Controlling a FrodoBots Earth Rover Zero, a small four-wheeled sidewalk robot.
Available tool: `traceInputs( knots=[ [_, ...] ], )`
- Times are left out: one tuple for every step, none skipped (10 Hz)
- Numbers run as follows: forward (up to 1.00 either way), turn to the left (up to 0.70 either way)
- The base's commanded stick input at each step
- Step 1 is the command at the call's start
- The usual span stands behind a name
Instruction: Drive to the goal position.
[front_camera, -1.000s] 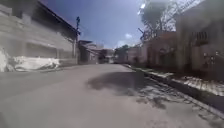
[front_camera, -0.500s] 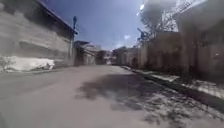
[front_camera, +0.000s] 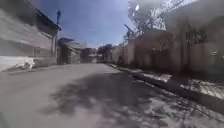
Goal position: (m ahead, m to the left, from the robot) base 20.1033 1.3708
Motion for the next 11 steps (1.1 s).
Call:
traceInputs(
  knots=[
    [1.0,0.0],
    [1.0,0.0],
    [1.0,0.0],
    [1.0,0.0],
    [1.0,0.0],
    [1.0,0.0],
    [1.0,0.0],
    [1.0,0.0],
    [1.0,0.0],
    [1.0,0.0],
    [1.0,0.0]
  ],
)
